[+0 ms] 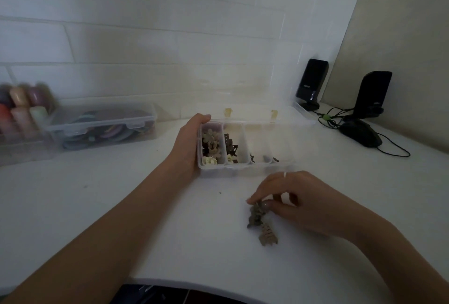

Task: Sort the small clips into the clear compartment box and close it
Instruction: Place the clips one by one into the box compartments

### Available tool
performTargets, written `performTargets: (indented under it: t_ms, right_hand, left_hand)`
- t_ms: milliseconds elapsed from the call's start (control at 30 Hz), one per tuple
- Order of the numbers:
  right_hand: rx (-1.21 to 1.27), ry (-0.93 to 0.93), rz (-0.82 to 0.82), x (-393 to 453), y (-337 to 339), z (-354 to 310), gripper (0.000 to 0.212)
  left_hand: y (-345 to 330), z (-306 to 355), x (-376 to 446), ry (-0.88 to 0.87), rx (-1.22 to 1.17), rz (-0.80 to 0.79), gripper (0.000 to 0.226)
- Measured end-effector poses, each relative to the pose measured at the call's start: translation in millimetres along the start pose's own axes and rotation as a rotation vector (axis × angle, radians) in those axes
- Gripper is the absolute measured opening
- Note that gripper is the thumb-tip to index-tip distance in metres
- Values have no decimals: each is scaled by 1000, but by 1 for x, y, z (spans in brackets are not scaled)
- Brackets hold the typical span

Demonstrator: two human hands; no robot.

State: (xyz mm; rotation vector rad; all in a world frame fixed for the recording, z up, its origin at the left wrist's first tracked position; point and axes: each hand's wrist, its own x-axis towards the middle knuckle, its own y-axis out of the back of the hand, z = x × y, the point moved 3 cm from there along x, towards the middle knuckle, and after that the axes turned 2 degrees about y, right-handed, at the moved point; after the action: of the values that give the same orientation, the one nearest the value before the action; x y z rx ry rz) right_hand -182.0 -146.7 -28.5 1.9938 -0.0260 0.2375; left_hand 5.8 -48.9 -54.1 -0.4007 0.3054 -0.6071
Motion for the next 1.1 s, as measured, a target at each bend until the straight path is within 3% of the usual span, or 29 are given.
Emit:
performTargets:
  t_ms: [100,167,267,333,400,500,700,767,900,1100]
  right_hand:
    - [33,17,72,0,1,-1,15]
    - [187,19,167,1,2,-5,8]
    - [541,-6,304,3,5,-9,17]
    - [565,-17,347,3,6,-6,17]
    - [550,-31,360,4,3,-2,5]
    - [447,-15,437,8,0,-6,11]
    - [35,144,648,59,26,-38,6]
    - [-111,132,648,82,30,-42,4]
    - [-307,21,493,111,17,-36,7]
    - [-225,79,481,98,15,-21,17]
  left_hand:
    - [0,-1,0,6,12,-23,36]
    - [1,-1,0,-1,23,-25,39]
    - [1,-1,0,5,24,-35,37]
    - [1,-1,-1,1,12,-38,36]
    - [0,1,-3,-6,1,-35,45]
    - [-2,3,-5,-15,2,-25,62]
    - [-2,-1,-3,-24,-70,-110,40]
    - [-2,-1,-3,-30,-110,-117,37]
    - [-2,-1,-2,-13,-123,-95,28]
    - [1,0,2,-8,-112,-72,27]
